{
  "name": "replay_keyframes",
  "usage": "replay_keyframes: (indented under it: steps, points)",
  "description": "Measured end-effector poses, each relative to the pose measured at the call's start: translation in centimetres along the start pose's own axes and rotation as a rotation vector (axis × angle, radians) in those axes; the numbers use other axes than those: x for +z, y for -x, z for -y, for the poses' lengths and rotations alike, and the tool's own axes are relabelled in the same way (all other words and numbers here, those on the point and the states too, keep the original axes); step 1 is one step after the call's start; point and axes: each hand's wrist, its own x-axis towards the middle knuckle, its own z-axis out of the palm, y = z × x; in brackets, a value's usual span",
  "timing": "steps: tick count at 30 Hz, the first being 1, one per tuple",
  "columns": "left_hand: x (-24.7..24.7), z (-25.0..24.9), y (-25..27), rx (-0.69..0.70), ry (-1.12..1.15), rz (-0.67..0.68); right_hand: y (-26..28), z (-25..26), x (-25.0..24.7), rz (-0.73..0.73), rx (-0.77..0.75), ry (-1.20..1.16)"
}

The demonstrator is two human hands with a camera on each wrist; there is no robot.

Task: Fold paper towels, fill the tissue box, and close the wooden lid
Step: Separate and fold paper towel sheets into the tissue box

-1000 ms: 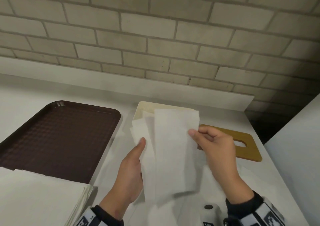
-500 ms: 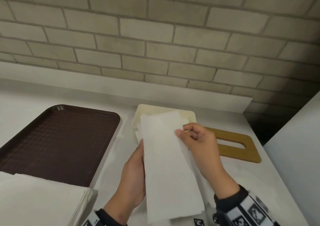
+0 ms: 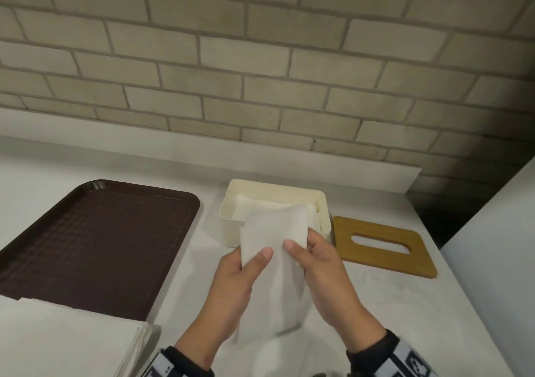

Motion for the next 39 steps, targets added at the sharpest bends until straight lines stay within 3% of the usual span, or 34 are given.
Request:
replay_keyframes:
  steps: [6,14,23,31,39]
  points:
    - [0.8,1.4,-0.6,0.198,-0.17,-0.228,0.5,-1.7,0.0,-0.09,-0.089,-0.055]
    - [2.1,-0.3,-1.0,0.348,-0.042,-0.204,1.0,0.2,0.3,-0.078,-0.263,-0.176]
    - [1.2,2.9,-1.7,0.161,-0.06,-0.198,-0.1,-4.0,-0.1,-0.123,-0.129,-0.046]
    - [1.0,1.7,-2.3,0.218,-0.076,-0.18,-0.5,-1.8,-0.1,-0.066,-0.213,-0.09]
    - [1.1,-0.4,-3.1,0.228,0.035,-0.266,-1.6,-2.9,-2.6,0.057,0.021,0.284]
